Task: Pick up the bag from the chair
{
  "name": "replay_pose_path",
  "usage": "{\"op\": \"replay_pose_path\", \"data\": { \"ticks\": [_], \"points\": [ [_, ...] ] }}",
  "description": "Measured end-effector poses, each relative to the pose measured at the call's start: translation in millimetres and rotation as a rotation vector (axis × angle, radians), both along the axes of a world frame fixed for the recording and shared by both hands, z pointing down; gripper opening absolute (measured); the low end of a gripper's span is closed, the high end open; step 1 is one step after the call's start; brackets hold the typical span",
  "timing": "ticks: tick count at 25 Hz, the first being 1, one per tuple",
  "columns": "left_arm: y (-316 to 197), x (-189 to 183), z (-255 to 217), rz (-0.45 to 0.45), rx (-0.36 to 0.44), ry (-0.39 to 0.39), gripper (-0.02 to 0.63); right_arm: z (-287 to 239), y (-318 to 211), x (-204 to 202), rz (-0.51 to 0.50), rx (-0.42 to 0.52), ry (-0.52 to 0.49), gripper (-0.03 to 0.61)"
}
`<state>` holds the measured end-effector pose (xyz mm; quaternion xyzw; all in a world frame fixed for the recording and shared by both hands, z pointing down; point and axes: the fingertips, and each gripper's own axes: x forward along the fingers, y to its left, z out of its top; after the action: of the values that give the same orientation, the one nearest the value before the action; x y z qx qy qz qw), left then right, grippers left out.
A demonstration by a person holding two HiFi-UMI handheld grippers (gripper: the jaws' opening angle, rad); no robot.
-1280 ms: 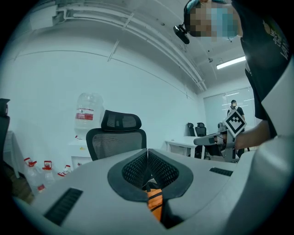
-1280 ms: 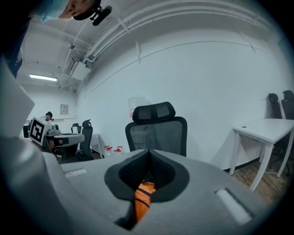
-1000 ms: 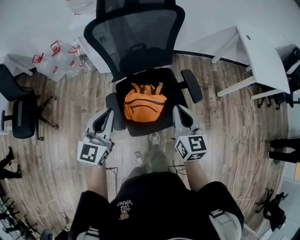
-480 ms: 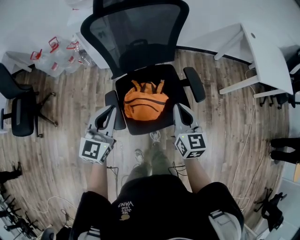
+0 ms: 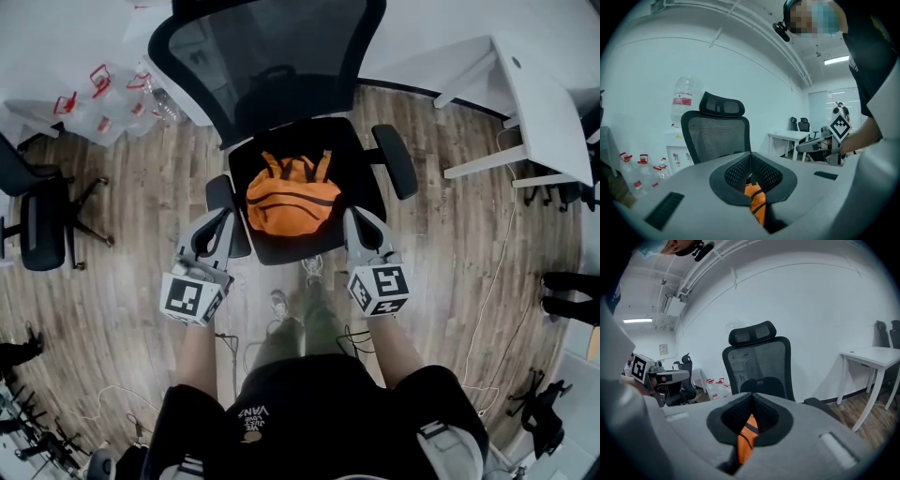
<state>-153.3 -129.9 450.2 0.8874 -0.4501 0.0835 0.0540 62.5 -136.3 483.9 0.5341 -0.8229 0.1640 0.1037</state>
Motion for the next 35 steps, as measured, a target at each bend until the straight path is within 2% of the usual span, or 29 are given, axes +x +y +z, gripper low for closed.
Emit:
{"op": "replay_pose_path", "data": {
  "ticks": [15,19,35],
  "points": [
    [-18,9,56,0.028,-0.072,-0.061,0.009,52,-13,0,-0.02,-0.053,0.015,-0.002],
    [-20,11,75,0.032,-0.128,-0.063,0.009,63,-15,0,-0.024,-0.07,0.013,-0.002],
    [-29,16,132,0.044,-0.176,-0.14,0.009,111,-17,-5,-0.069,-0.124,0.043,-0.002]
  ]
}}
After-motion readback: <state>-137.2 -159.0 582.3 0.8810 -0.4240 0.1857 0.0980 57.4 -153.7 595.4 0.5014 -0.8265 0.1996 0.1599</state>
